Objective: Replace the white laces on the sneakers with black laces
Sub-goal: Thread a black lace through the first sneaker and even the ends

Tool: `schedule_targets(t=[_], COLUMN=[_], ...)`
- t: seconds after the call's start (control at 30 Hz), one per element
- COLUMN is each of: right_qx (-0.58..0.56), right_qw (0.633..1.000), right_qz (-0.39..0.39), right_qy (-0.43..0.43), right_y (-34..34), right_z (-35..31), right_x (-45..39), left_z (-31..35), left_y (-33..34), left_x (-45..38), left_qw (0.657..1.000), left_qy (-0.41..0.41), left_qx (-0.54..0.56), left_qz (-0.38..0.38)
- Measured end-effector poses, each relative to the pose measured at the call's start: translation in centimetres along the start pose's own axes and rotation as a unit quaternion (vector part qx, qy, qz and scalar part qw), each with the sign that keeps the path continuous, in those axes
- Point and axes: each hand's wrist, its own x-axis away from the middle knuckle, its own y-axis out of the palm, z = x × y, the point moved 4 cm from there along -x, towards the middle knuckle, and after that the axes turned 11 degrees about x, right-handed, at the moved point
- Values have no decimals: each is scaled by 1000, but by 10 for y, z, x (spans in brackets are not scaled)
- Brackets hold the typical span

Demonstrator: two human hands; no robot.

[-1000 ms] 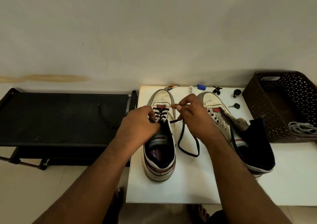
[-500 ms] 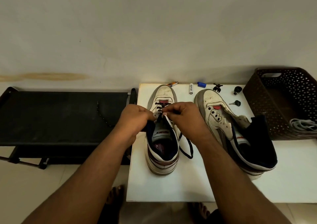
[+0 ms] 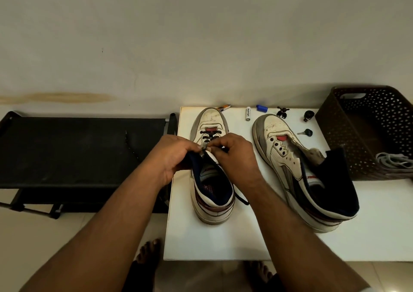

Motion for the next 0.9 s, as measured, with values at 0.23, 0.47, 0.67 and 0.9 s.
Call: schedule_targets(t=[0.23,0.47,0.67,0.9], right_qx=[68,14,21,80], right_qw=[997,1000,996,992], right_qz=[22,-14,-62,-77], right_qy=[9,-10,-54,-59], right_y=[7,1,1,1], right_z=[1,-2,-5,-4], right_x=[4,1,-1,-2], left_z=[-5,-11,9,36], left_y=[3,11,3,-15], left_x=[-3,-3,-5,7], left_qw=[999,1000,981,969], left_qy=[-9,-3,123,233], left_qx=[32,24,137,71], left_qz=[-8,-14,63,31])
